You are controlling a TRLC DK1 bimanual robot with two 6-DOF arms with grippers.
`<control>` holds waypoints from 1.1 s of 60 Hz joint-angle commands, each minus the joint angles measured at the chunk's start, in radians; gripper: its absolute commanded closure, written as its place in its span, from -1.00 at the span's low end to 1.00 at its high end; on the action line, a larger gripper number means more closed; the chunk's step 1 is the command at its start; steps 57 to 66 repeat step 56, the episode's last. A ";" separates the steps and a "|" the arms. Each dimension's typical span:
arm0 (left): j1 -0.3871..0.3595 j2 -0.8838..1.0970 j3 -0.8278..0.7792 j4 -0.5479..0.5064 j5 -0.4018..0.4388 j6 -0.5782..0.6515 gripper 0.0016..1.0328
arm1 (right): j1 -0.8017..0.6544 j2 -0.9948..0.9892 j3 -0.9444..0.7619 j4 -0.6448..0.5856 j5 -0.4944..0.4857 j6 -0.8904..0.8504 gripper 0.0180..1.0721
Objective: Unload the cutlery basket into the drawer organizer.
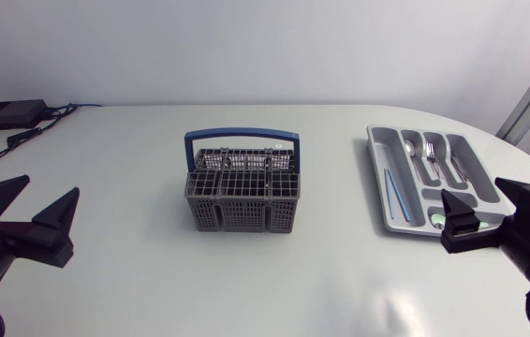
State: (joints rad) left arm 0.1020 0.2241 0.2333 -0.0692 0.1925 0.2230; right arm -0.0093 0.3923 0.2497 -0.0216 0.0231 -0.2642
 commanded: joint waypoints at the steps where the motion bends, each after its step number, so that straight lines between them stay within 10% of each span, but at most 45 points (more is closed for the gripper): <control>1: -0.014 -0.029 -0.043 0.020 -0.021 -0.049 -0.91 | -0.004 -0.045 -0.046 0.014 -0.005 0.045 -0.91; 66: -0.102 -0.224 -0.233 0.069 -0.192 -0.223 -0.91 | 0.009 -0.392 -0.250 0.022 -0.023 0.264 -0.91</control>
